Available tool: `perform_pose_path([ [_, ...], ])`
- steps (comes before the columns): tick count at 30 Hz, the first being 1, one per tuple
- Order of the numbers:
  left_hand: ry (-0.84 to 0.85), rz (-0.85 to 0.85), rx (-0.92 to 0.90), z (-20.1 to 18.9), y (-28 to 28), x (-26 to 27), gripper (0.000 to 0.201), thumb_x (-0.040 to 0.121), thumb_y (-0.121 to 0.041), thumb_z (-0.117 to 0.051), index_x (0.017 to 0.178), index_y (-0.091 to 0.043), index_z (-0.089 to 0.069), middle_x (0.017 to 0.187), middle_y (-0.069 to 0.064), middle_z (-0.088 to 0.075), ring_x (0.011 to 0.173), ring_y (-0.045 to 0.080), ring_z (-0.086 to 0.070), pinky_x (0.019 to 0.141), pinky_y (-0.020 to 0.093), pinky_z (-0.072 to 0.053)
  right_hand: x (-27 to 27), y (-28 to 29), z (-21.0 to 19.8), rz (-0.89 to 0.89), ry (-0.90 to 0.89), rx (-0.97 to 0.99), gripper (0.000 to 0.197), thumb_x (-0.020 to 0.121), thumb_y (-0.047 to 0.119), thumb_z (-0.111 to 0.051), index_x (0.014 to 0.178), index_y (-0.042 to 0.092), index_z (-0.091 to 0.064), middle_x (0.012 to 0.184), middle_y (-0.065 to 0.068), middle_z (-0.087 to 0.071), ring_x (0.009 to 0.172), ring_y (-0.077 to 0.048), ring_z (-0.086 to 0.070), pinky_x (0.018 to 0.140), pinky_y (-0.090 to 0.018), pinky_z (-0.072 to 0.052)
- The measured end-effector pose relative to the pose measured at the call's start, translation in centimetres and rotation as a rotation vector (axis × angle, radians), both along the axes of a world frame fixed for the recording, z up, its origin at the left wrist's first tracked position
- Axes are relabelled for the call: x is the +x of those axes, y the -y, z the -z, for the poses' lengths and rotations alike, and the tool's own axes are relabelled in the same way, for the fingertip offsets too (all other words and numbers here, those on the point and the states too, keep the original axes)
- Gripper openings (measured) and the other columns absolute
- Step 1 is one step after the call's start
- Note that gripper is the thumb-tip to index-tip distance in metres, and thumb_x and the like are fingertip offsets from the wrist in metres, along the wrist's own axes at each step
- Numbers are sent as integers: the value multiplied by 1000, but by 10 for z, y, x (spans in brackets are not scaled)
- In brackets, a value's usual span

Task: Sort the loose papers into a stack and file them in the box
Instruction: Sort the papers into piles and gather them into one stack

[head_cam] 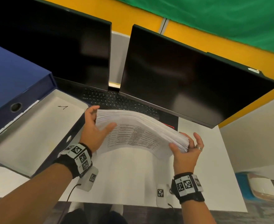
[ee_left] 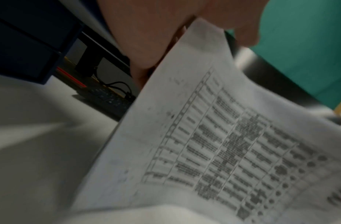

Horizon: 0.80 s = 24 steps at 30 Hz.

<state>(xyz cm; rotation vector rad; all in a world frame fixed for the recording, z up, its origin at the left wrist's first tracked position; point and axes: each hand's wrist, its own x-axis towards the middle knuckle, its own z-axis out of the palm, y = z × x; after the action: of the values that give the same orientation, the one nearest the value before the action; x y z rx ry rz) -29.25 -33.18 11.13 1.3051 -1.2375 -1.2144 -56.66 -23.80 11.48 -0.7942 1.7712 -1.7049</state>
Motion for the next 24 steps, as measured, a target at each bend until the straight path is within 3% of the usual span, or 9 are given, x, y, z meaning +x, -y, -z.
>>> perform_pose_path([
  [2,48,28,64,11,-3,1,72,80,-12,-77,134,-25,-32,114,-12,-56,101,5,-59,77,16,-50,-5,-9,11,-55,-20,82,98,68,-6,-82,143,31,-32,113,18,-57,97,-5,-65,75,-18,-57],
  [5,78,26,120,26,0,1,46,87,-14,-70,128,-22,-50,113,-11,-64,105,7,-61,89,31,-55,-13,-11,22,-65,-19,165,77,76,-7,-77,138,23,-41,112,12,-58,95,-2,-65,73,-12,-54],
  [7,90,37,121,26,2,-2,35,91,-14,-64,123,-25,-57,108,-16,-66,102,2,-61,89,32,-56,-13,-3,21,-80,-138,258,47,84,0,-72,124,16,-54,110,-1,-62,102,-20,-66,86,-25,-54],
  [9,59,39,101,22,4,-3,34,92,-12,-63,122,-27,-57,109,-17,-66,102,-1,-61,81,21,-56,-12,3,16,-92,-168,277,35,88,8,-71,120,14,-60,108,-3,-63,103,-25,-63,93,-34,-50],
  [12,36,-6,54,21,1,-1,36,92,-11,-63,125,-23,-55,112,-14,-65,104,0,-61,67,7,-52,-8,3,19,-81,-174,271,39,87,16,-72,123,17,-59,109,-1,-64,100,-20,-62,90,-31,-49],
  [16,114,-64,176,32,-10,-3,31,99,-17,-51,129,-18,-41,118,-2,-59,104,16,-56,75,24,-50,-4,-3,43,-130,-239,504,54,87,-1,-68,136,1,-46,126,-15,-57,122,-34,-54,99,-35,-43],
  [19,210,-87,183,35,2,-2,23,100,-21,-50,122,-15,-47,112,0,-63,99,19,-61,78,31,-53,-7,8,36,-123,-204,474,35,90,9,-68,122,11,-55,111,-6,-64,98,-21,-64,75,-23,-51],
  [21,343,-59,223,45,14,3,26,99,-26,-53,122,-15,-50,113,0,-63,103,23,-62,85,37,-53,-11,16,38,-123,-185,481,34,92,19,-67,123,13,-54,111,0,-65,91,-12,-64,69,-18,-50],
  [24,572,87,427,75,12,17,52,100,-35,-49,145,-13,-37,143,9,-49,130,30,-48,107,40,-39,-11,14,66,-208,-202,733,54,96,28,-60,143,12,-40,135,-10,-58,117,-28,-58,99,-36,-47],
])
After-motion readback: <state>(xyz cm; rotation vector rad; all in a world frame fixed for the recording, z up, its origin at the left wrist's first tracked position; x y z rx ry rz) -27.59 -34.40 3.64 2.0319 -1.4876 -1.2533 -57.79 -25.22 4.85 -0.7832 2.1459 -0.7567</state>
